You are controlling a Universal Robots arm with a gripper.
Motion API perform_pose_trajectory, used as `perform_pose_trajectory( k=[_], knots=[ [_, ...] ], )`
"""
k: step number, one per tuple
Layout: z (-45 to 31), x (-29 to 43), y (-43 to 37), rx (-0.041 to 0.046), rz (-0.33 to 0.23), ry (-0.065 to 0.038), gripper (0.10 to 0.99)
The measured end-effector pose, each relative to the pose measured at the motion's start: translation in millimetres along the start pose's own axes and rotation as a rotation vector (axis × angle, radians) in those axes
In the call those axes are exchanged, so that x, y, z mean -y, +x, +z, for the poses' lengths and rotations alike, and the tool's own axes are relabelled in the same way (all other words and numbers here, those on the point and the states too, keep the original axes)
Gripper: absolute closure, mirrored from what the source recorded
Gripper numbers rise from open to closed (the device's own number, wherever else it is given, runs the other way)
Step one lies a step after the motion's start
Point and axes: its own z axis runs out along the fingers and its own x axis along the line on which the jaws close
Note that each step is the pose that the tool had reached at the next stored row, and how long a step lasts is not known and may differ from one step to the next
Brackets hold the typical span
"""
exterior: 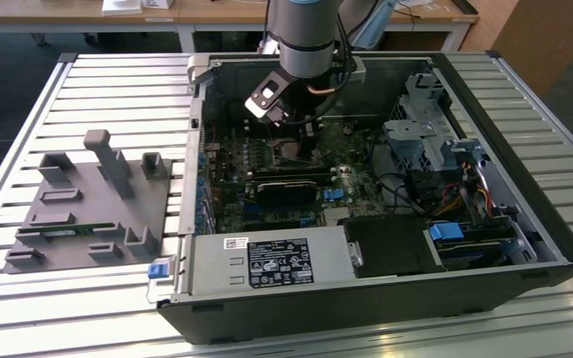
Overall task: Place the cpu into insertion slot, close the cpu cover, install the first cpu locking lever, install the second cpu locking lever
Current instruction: 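Place the cpu into insertion slot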
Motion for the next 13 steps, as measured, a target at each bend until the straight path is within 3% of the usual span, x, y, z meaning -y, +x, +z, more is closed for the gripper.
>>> perform_pose_trajectory(
  k=[3,4,5,6,8,11,13],
  knots=[
    [-0.1,0.0,0.0,0.0011,0.000,0.000,0.616],
    [-0.2,0.0,0.0,0.0017,0.000,0.000,0.671],
    [-0.7,0.0,0.0,0.0027,0.000,0.000,0.788],
    [-1.2,0.0,0.0,0.0026,0.000,0.000,0.788],
    [-3.3,-0.1,0.0,0.0024,0.000,0.000,0.906],
    [-5.0,-0.2,0.1,0.0032,0.000,0.000,0.980],
    [-5.2,-0.2,0.1,0.0052,0.000,0.000,0.980]
  ],
)
